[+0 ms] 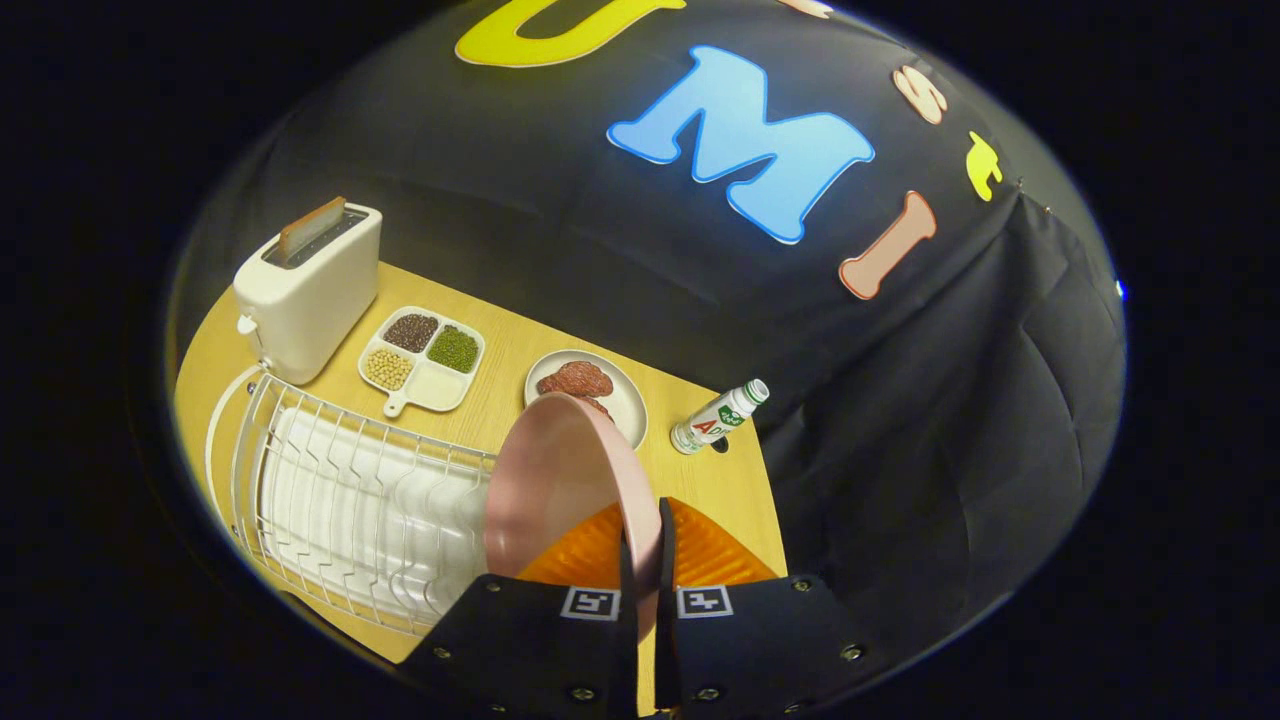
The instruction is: Take the plate from the dish rack, then take the spoon from the basket and place it into the plate.
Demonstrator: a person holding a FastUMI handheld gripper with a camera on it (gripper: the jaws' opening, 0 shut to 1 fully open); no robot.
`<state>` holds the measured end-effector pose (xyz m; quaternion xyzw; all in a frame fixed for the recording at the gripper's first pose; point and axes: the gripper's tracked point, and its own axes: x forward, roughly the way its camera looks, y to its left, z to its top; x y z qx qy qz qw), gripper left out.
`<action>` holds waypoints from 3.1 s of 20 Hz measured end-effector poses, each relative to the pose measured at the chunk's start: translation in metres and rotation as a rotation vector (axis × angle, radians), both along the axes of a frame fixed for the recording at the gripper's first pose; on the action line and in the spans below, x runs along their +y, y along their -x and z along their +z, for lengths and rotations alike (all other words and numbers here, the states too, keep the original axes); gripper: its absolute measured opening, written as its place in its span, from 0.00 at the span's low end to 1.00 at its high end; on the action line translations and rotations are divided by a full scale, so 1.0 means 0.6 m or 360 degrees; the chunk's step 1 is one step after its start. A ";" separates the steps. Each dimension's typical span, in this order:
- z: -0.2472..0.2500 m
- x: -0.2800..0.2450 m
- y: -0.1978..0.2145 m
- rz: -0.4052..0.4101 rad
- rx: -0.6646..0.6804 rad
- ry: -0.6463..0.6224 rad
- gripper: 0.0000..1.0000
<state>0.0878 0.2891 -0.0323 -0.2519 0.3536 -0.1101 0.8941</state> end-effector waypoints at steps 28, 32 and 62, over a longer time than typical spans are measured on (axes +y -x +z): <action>0.087 -0.236 0.221 0.0097 -0.0159 -0.0484 0.07; 0.041 -0.254 0.261 0.0159 -0.0122 -0.0563 0.07; -0.348 -0.162 0.348 0.0332 0.0597 -0.1290 0.07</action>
